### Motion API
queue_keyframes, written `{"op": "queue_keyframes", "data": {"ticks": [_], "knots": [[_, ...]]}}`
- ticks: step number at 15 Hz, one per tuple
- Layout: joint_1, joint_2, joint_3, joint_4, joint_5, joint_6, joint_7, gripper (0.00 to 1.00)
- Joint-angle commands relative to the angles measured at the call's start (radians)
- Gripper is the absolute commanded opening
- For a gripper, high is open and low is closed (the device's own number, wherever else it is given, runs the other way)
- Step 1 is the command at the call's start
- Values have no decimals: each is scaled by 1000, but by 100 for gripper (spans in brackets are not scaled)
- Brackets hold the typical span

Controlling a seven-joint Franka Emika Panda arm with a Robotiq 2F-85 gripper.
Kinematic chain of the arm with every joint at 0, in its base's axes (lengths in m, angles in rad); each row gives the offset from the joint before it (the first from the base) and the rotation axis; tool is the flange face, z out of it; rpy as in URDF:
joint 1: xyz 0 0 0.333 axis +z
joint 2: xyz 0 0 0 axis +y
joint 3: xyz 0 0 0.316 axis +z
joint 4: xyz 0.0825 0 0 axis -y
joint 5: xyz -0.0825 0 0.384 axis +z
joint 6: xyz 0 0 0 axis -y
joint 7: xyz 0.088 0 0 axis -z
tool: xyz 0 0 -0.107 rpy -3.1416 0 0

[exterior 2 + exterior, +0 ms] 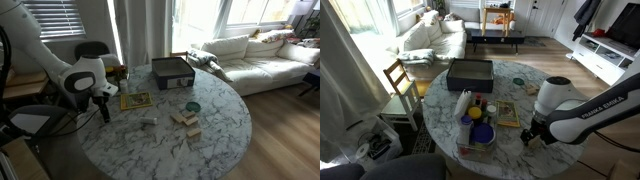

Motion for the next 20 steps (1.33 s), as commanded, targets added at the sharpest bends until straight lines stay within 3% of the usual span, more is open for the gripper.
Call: {"op": "queue_keyframes", "data": {"ticks": [1,8,14,20], "knots": [[-16,5,14,-4,6,10,-60,100],[-19,-10,14,-10,0,12,-116,100],[-10,-8,8,1,-4,1,-87,100],[-4,-9,5,-5,-98,12,-135,100]]}}
